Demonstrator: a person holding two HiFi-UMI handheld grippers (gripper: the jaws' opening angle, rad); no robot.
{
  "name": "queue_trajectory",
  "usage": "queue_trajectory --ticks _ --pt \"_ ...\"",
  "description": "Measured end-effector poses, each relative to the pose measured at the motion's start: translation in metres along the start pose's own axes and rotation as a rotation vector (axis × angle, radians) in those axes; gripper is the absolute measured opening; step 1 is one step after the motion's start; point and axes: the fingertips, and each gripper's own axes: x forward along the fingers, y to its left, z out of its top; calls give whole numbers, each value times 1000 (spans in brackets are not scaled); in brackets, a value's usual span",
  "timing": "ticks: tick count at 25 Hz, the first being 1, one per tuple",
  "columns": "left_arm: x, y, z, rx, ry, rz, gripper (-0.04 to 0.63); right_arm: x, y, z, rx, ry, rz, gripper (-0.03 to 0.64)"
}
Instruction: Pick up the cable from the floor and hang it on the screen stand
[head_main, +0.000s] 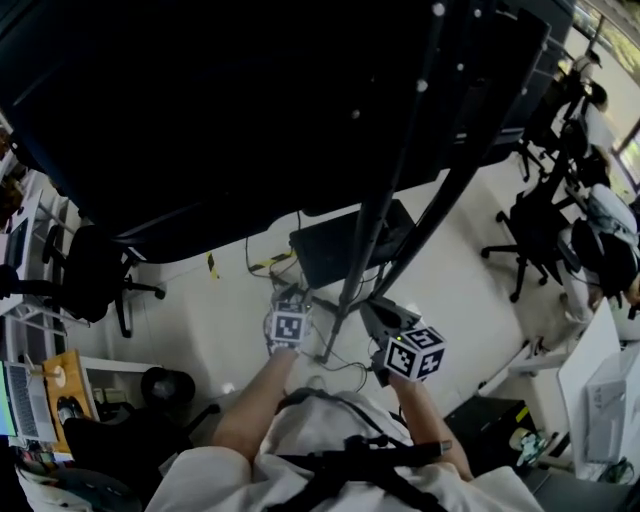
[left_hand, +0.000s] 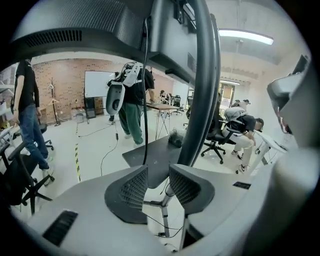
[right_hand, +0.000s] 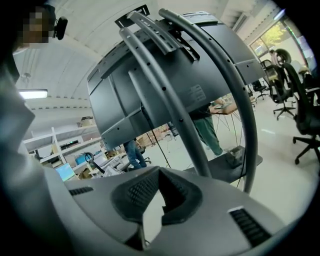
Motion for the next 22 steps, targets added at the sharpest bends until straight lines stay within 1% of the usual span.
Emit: queue_trajectory --ticks 4,6,10,16,19,22 --pt "36 13 3 9 27 -13 135 12 -8 0 21 -4 -20 12" --pt "54 20 1 10 58 -20 135 16 -12 -1 32 0 -34 12" --pt "84 32 -5 41 113 -24 135 17 -25 -4 60 3 -72 12" --pt "109 37 -17 64 160 -45 135 7 -50 -11 118 -4 -147 12" --pt "119 43 -25 95 191 -34 135 3 -57 -13 141 -7 -171 12" --pt "126 45 -20 126 180 -45 120 0 -62 -16 156 -11 -187 12"
